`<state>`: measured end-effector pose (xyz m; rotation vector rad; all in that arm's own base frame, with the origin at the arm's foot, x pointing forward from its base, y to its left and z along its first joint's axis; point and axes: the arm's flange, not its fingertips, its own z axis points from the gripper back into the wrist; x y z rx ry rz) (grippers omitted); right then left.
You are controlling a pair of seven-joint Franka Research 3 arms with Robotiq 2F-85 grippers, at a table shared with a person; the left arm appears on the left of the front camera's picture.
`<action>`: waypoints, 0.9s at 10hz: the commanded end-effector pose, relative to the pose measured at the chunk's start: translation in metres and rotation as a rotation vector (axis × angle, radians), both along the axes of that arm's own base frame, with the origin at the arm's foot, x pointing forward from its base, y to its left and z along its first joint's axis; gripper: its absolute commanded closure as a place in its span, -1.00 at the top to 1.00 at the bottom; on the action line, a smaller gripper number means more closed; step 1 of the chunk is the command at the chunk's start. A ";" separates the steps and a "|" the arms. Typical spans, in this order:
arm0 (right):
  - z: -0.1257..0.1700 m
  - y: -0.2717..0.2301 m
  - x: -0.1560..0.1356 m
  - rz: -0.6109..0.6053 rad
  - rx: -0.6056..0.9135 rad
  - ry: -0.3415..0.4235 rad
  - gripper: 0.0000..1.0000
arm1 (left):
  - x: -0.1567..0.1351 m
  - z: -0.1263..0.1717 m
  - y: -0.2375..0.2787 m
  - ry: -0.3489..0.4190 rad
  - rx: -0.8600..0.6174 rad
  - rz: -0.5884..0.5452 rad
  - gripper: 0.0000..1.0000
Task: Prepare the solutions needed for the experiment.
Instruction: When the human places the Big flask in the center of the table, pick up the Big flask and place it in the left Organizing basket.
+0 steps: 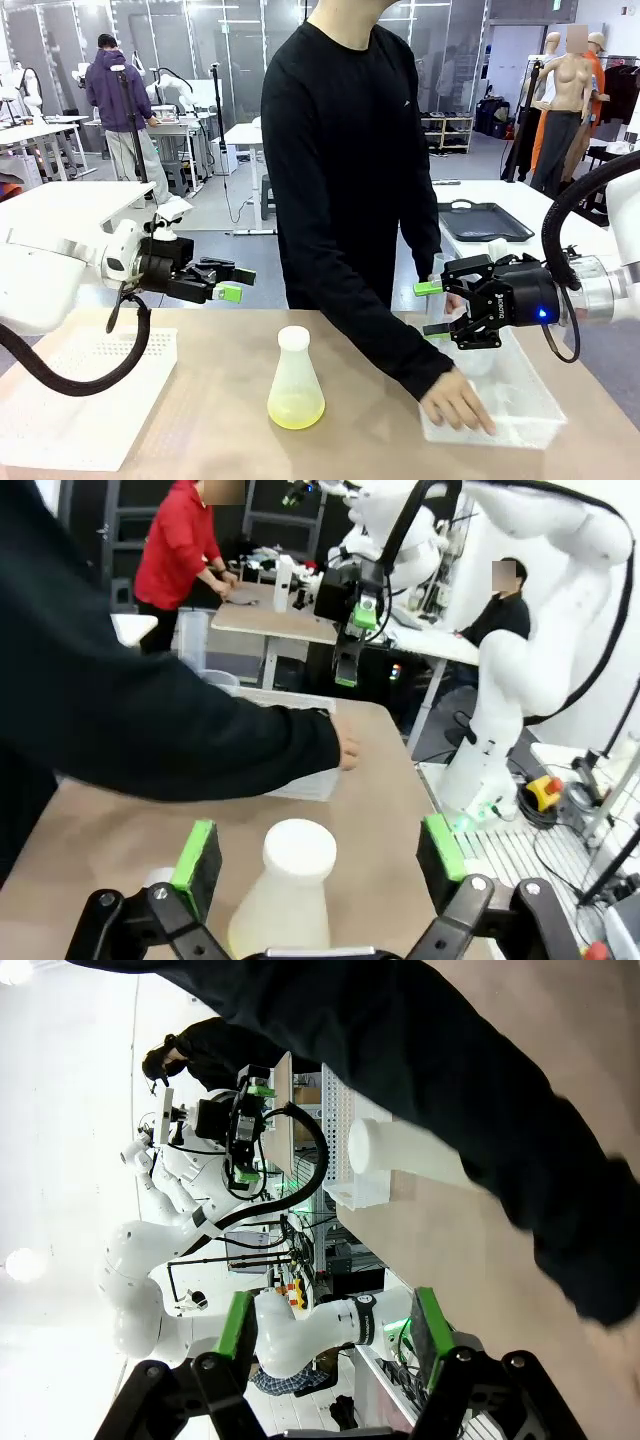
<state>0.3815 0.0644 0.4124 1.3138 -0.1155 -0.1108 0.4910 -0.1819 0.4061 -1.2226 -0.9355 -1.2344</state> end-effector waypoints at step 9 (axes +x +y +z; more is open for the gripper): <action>-0.001 0.001 0.001 -0.001 0.001 -0.009 0.57 | 0.057 0.022 -0.042 -0.108 -0.216 -0.213 1.00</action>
